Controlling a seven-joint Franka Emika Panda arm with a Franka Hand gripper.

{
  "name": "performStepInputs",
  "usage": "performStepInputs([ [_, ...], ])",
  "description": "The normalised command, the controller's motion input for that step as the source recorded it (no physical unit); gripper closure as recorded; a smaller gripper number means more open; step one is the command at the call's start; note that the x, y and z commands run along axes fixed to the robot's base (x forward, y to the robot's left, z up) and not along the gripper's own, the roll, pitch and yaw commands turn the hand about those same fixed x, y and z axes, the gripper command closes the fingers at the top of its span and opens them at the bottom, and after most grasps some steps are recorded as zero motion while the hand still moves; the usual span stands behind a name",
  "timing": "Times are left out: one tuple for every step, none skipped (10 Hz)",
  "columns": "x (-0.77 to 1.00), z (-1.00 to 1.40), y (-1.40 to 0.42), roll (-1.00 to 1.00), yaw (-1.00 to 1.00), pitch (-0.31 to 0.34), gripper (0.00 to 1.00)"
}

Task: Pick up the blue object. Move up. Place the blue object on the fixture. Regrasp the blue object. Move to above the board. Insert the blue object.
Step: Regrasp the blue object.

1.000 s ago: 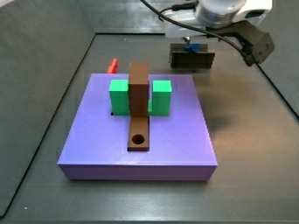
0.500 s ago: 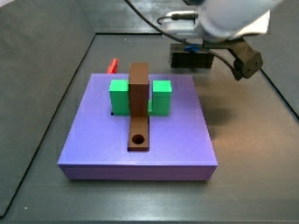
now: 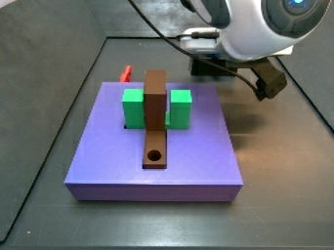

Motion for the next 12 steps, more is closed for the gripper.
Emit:
performStepInputs([
  [0.0, -0.14, -0.04, 0.22, 0.01, 0.0, 0.0],
  [0.0, -0.04, -0.03, 0.15, 0.0, 0.009, 0.0],
  [0.0, 0.0, 0.0, 0.0, 0.0, 0.0, 0.0],
  [0.0, 0.0, 0.0, 0.0, 0.0, 0.0, 1.0],
  [0.0, 0.0, 0.0, 0.0, 0.0, 0.0, 1.0],
  [0.0, 0.0, 0.0, 0.0, 0.0, 0.0, 1.0],
  [0.0, 0.0, 0.0, 0.0, 0.0, 0.0, 1.0],
  [0.0, 0.0, 0.0, 0.0, 0.0, 0.0, 1.0],
  [0.0, 0.0, 0.0, 0.0, 0.0, 0.0, 1.0],
  [0.0, 0.0, 0.0, 0.0, 0.0, 0.0, 1.0],
  [0.0, 0.0, 0.0, 0.0, 0.0, 0.0, 1.0],
  [0.0, 0.0, 0.0, 0.0, 0.0, 0.0, 1.0],
])
